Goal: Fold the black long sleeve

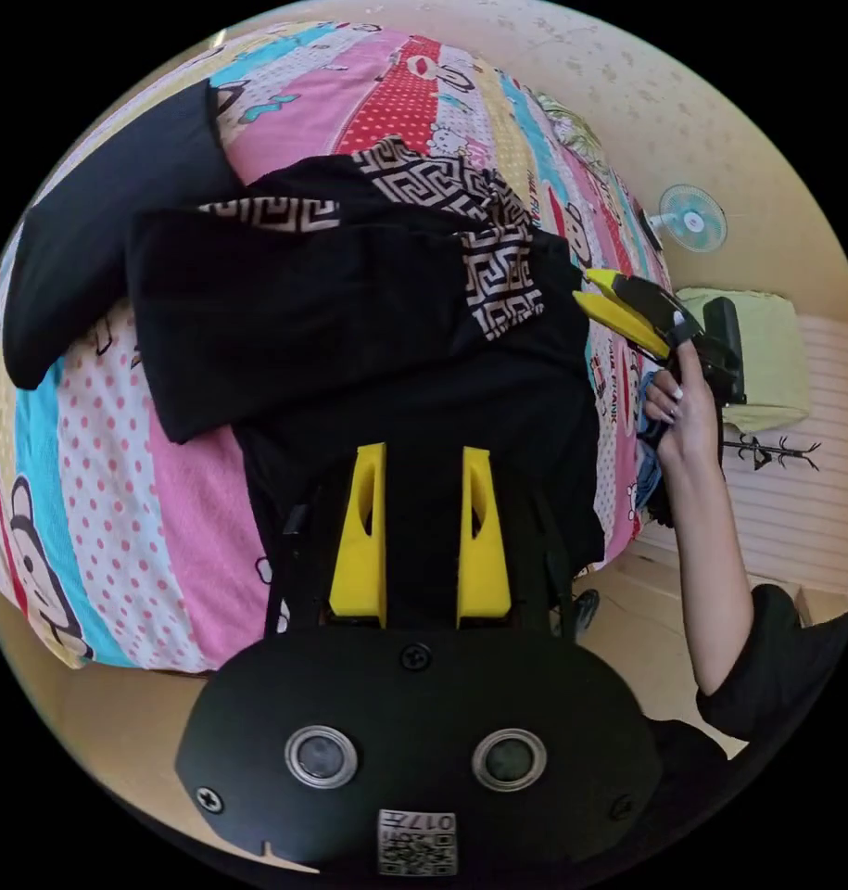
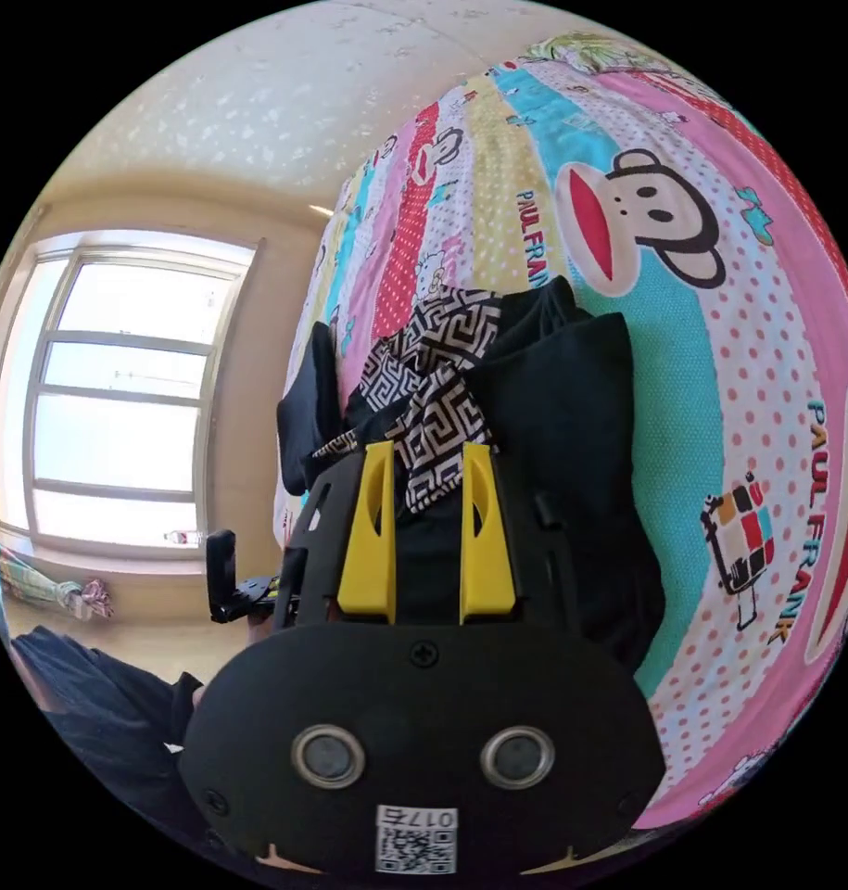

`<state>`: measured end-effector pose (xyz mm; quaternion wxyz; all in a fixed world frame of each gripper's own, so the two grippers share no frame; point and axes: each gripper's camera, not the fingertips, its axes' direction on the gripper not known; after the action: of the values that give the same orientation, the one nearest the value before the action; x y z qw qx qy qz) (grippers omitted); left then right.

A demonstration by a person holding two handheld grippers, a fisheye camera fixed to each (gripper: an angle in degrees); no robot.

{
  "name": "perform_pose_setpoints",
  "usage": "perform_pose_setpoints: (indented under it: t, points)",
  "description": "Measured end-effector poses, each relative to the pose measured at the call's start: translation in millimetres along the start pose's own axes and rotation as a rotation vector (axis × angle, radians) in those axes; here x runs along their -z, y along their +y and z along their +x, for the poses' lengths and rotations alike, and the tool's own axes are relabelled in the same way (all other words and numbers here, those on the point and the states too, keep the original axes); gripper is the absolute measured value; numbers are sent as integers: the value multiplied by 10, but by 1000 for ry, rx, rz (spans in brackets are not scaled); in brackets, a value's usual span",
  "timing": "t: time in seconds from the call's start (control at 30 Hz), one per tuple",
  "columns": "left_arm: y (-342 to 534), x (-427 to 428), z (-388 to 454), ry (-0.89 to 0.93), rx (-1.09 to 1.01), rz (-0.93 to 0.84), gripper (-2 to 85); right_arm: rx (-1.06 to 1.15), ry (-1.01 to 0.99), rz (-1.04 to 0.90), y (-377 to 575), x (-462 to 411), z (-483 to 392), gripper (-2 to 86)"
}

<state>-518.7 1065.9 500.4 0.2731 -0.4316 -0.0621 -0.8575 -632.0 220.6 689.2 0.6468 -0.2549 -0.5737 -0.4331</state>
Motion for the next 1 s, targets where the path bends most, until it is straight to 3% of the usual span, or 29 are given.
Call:
perform_pose_setpoints:
  t: [0.17,0.43,0.57,0.63,0.73,0.87,1.0]
  points:
    - [89,40,-460,0,127,46,123,70,168,-277,-212,-491,24,60]
    - [258,36,-949,6,207,72,117,187,126,-93,187,440,-487,32]
    - [400,78,-1189,11,209,113,132,77,279,-32,473,790,-145,43]
    - [450,50,-1328,38,219,102,149,44,246,-47,622,834,90,64]
    - [568,61,-1564,66,241,89,163,-2,191,-117,979,975,308,124]
    - [783,190,-1899,59,270,99,168,-38,288,-177,1923,1348,480,134]
    - [837,-49,-2217,185,281,-80,159,-162,295,-380,3068,1378,903,114]
